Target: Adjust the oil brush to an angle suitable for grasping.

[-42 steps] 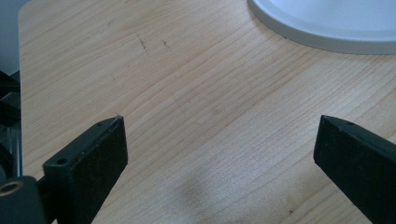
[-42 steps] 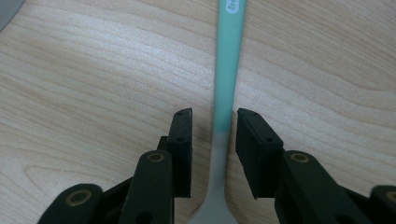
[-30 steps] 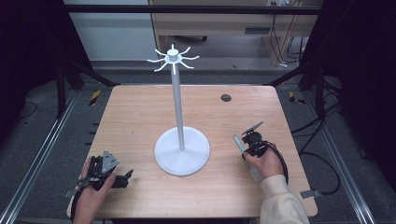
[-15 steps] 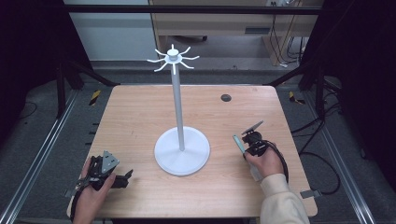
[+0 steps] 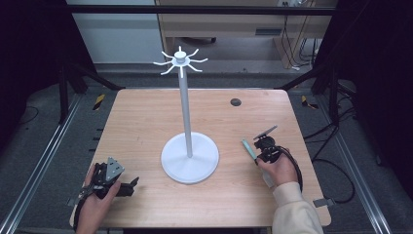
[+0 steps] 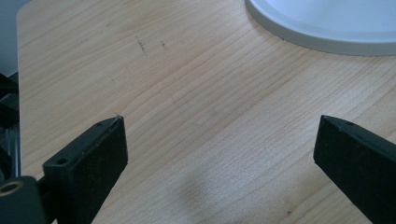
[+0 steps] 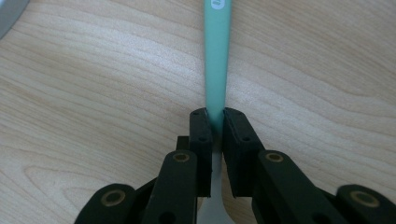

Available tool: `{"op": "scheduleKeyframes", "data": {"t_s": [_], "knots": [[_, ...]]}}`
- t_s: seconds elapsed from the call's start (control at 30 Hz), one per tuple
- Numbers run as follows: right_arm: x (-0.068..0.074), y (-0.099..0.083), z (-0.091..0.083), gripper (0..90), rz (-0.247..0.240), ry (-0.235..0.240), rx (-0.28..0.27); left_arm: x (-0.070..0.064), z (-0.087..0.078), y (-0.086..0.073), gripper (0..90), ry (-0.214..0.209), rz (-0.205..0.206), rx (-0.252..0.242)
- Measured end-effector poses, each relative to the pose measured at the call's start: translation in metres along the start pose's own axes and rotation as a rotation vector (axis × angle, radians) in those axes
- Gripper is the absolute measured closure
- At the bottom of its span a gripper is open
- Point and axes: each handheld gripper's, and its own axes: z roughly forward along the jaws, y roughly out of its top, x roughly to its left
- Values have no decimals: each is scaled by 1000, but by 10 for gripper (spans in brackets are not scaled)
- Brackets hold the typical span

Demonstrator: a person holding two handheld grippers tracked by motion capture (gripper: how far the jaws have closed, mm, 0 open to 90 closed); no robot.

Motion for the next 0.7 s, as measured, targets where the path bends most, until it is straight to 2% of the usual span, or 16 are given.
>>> {"op": "scheduleKeyframes", "data": {"t_s": [0.07,0.23,0.27,0.4,0.43,0.47,0.5,0.53,0.7], "knots": [[0,0,-1,824,2,0,-2,0,0,0,25,0,-3,-2],[-2,2,-15,824,8,-2,-75,1,-1,0,25,6,-17,-18],[-2,2,-15,824,8,-2,-75,2,-1,0,25,7,-16,-16],[-4,6,-34,824,15,-7,-157,3,-1,-2,25,11,-21,-16],[-4,6,-34,824,15,-7,-157,3,-1,-2,25,13,-21,-16],[-5,8,-44,824,15,3,-196,3,-2,-2,25,14,-21,-15],[-5,8,-44,824,15,3,-196,3,-2,-2,25,18,-21,-14],[-6,10,-48,824,9,6,-217,3,-2,-2,25,19,-20,-15],[-8,23,-71,824,35,29,-297,5,-4,-3,25,34,-32,-22]]}}
